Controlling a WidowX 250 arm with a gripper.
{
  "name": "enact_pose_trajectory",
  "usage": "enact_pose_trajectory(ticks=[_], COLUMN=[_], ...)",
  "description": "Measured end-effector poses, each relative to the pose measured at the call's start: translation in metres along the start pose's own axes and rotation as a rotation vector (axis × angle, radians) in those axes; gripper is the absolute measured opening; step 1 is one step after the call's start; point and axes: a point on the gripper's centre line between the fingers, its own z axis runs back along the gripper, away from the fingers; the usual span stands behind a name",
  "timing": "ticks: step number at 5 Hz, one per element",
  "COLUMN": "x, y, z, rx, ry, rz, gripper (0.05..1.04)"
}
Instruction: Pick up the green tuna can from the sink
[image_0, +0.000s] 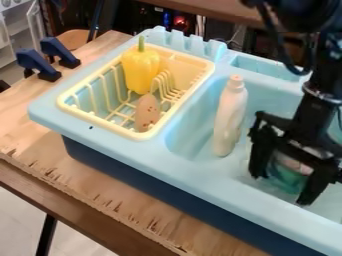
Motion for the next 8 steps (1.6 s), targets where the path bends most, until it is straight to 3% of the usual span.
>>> enact_pose_trajectory(ticks=[1, 5, 7, 8], x=[0.013, 0.008, -0.047, -0.068], y=[-0.003, 0.003, 0.005, 0.012], z=[0.007, 0.003, 0.057, 0.077], rx=[0.017, 0.008, -0.061, -0.054], ry=[-0.021, -0.025, -0.172, -0.202], rz=[-0.03, -0.017, -0.084, -0.088], gripper=[1.003, 1.003, 1.003, 1.003])
